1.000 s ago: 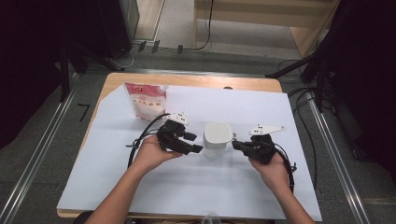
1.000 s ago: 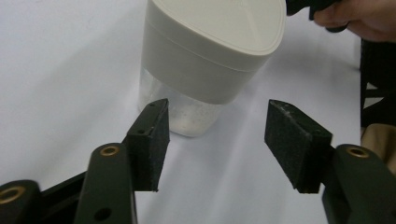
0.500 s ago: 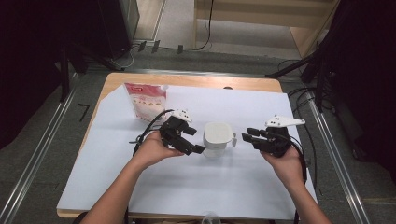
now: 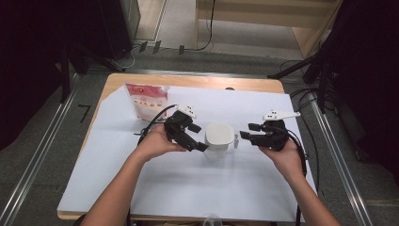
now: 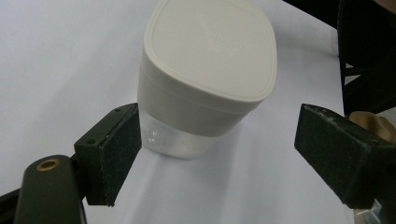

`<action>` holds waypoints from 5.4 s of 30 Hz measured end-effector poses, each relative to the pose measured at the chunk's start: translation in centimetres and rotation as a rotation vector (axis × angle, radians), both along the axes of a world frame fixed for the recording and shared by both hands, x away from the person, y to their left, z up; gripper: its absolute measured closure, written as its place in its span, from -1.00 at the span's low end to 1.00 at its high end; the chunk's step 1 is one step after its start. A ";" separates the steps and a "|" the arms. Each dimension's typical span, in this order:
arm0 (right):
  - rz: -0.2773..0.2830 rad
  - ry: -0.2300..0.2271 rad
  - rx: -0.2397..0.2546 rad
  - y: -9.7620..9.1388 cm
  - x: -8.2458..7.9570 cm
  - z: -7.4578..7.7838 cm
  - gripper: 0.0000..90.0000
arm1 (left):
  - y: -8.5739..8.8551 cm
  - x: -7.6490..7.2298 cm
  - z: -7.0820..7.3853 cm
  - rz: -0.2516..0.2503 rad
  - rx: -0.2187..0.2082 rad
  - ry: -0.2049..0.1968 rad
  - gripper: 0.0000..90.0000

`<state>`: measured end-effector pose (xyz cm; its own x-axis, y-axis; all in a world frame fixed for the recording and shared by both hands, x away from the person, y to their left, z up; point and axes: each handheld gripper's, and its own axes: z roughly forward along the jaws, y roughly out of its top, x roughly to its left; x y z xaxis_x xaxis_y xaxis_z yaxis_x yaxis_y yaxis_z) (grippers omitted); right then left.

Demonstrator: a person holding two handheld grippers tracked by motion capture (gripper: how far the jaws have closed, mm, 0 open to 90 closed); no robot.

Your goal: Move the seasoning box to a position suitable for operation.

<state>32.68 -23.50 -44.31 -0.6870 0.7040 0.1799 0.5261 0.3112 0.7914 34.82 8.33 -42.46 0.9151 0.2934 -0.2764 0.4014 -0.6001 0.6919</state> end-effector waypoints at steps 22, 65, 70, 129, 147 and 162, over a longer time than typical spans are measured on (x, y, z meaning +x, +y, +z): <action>0.055 0.057 0.002 1.2 -0.1 -1.2 1.00 | -2.1 1.5 -0.9 -0.094 0.046 -0.054 -0.68; 0.020 0.042 -0.038 1.6 -0.7 -1.9 1.00 | -3.4 1.1 -1.3 -0.089 0.109 -0.106 -0.64; 0.024 0.034 -0.047 1.6 -0.8 -1.8 1.00 | -3.3 1.1 -1.2 -0.095 0.097 -0.118 -0.63; 0.035 0.028 -0.046 1.8 -1.0 -1.6 1.00 | -2.6 0.8 2.0 -0.092 0.066 -0.045 0.93; 0.040 0.034 -0.022 1.6 -1.0 -1.6 1.00 | -4.8 0.9 2.9 -0.054 0.045 -0.029 1.00; 0.037 0.035 -0.014 1.6 -0.9 -1.7 1.00 | -7.5 1.5 4.3 -0.098 0.065 -0.038 1.00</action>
